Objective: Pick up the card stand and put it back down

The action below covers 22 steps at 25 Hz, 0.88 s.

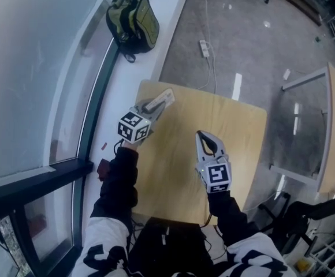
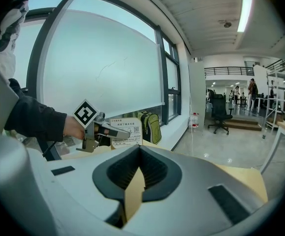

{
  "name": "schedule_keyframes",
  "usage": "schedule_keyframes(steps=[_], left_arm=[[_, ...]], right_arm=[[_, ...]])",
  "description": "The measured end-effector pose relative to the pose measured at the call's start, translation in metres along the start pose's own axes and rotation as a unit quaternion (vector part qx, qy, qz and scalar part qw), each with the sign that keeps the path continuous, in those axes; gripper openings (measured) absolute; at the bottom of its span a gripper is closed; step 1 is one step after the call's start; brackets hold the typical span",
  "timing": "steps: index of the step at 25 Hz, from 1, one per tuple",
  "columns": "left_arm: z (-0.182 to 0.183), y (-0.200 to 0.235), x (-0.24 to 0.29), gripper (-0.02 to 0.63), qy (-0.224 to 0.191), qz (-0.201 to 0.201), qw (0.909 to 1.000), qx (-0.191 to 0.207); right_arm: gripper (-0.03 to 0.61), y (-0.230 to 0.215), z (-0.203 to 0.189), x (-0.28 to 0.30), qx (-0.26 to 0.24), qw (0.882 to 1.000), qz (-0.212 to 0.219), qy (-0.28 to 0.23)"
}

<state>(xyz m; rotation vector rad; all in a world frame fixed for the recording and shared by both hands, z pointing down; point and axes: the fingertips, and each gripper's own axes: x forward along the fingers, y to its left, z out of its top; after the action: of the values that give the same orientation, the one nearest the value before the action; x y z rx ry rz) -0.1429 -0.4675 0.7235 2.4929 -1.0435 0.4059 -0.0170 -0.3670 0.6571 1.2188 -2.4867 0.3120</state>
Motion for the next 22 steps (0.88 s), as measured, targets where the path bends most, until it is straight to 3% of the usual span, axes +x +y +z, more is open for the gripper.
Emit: schedule_keyframes(steps=[9, 13, 22], left_arm=[[0.017, -0.076, -0.062, 0.023, -0.020, 0.020, 0.9987, -0.043], [0.025, -0.116, -0.110, 0.023, -0.026, 0.029, 0.9988, -0.031], [0.073, -0.182, -0.222, 0.023, -0.100, 0.119, 0.9873, 0.033]], right_arm=[[0.021, 0.032, 0.045, -0.052, 0.011, 0.999, -0.018, -0.024], [0.021, 0.054, 0.058, -0.087, 0.011, 0.999, -0.023, -0.030], [0.021, 0.114, 0.090, -0.148, 0.023, 0.997, -0.024, -0.065]])
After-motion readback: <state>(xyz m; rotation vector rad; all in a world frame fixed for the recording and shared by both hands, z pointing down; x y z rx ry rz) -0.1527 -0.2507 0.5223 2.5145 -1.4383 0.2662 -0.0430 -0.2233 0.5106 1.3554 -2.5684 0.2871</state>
